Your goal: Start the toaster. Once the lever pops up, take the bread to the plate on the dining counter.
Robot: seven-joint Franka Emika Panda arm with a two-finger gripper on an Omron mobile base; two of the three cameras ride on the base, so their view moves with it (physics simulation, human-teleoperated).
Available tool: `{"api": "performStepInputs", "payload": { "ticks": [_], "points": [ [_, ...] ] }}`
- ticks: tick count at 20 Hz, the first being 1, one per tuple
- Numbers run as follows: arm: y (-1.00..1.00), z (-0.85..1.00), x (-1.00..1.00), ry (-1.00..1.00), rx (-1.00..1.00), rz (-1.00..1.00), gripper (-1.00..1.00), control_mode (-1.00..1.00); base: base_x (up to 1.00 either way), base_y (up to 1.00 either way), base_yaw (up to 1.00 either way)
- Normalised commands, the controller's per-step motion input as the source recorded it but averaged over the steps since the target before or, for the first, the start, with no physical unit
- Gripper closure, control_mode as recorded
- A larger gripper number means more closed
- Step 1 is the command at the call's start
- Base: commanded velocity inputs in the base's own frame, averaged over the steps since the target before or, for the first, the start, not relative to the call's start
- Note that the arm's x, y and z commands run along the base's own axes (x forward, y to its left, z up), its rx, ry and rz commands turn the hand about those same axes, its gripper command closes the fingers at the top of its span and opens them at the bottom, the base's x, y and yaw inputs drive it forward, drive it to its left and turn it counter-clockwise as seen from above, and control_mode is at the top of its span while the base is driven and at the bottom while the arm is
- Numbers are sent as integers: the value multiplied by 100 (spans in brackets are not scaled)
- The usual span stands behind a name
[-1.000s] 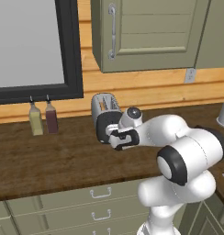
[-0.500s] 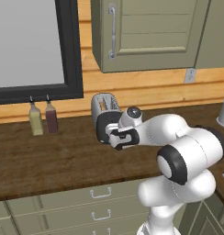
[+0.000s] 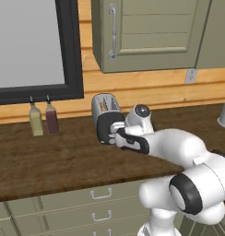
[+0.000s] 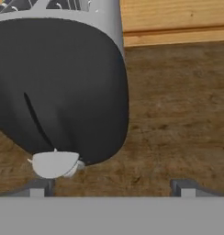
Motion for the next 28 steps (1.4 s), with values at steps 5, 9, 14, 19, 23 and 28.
{"api": "performStepInputs", "payload": {
  "ticks": [5,9,14,19,23,28],
  "points": [
    [0,77,-31,-1,0,0,-100,-100,0,0,0],
    [2,79,-44,-7,0,0,-100,-100,0,0,0],
    [37,92,-57,-14,-3,0,-100,-100,0,0,0],
    [56,72,-25,-18,-4,0,-100,-100,0,0,0],
    [30,39,0,-8,0,-1,-100,-100,0,0,0],
    [3,5,0,0,3,-3,-100,-100,0,0,0]
  ]
}}
